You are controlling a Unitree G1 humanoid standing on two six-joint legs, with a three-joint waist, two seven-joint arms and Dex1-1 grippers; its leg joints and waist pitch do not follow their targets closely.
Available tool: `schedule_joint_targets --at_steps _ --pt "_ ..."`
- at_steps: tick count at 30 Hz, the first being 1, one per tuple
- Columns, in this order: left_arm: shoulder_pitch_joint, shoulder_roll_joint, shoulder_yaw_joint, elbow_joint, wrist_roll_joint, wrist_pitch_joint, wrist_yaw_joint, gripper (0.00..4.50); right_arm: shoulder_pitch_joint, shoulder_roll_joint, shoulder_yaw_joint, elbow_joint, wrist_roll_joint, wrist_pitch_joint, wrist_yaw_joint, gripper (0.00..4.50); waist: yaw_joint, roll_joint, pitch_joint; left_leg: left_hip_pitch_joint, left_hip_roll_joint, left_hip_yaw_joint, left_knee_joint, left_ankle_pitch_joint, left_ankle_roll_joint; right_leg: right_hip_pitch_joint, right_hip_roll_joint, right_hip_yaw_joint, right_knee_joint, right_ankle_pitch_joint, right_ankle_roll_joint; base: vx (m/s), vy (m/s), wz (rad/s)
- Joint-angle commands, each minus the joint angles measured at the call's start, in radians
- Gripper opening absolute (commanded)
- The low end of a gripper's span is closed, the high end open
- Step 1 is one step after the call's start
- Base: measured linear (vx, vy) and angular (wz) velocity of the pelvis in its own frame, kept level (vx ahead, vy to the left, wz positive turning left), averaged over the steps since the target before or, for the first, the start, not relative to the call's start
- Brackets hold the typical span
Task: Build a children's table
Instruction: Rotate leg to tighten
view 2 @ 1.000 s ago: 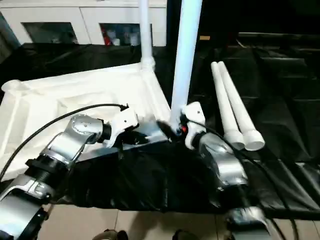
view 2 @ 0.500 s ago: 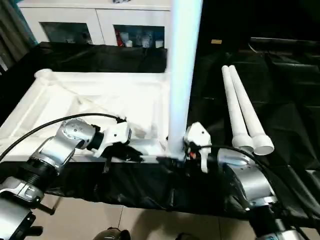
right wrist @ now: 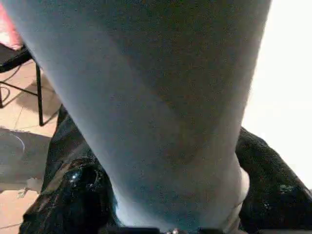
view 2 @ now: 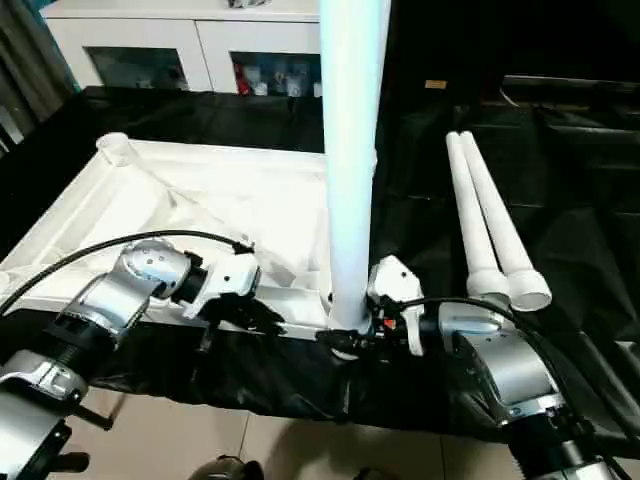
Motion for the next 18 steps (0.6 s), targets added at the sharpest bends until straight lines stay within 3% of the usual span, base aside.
schedule_joint_targets --at_steps 1,7,13,18 --pt "-0.018 -0.007 -0.021 0.008 0.008 -0.011 -0.005 0.00 0.013 0.007 0.021 -0.012 0.019 0.013 0.010 2.86 -0.002 -0.008 -0.073 0.018 0.057 -0.021 -0.067 -0.226 0.071 0.054 -0.075 0.045 -0.063 -0.219 -0.249 0.000 0.000 0.00" --pt "-0.024 -0.033 0.012 0.034 0.000 -0.001 0.059 0.00 0.030 0.079 -0.033 0.053 0.043 -0.021 -0.065 2.85 -0.004 -0.006 -0.071 0.018 0.055 -0.022 -0.070 -0.259 0.055 0.051 -0.077 0.043 -0.072 -0.297 -0.228 0.000 0.000 0.00" --pt "-0.023 -0.045 0.031 0.041 -0.006 0.012 0.089 0.00 0.048 0.136 -0.052 0.103 0.017 -0.056 -0.153 2.85 -0.012 -0.004 -0.068 0.022 0.054 -0.024 -0.075 -0.291 0.042 0.045 -0.076 0.043 -0.081 -0.360 -0.200 0.000 0.000 0.00" --pt "-0.035 -0.090 0.061 0.055 -0.004 0.066 0.200 0.00 -0.027 0.254 -0.108 0.265 -0.048 -0.119 -0.411 2.84 -0.032 -0.005 -0.065 0.018 0.050 -0.030 -0.082 -0.321 0.014 0.047 -0.076 0.039 -0.080 -0.384 -0.198 0.000 0.000 0.00"
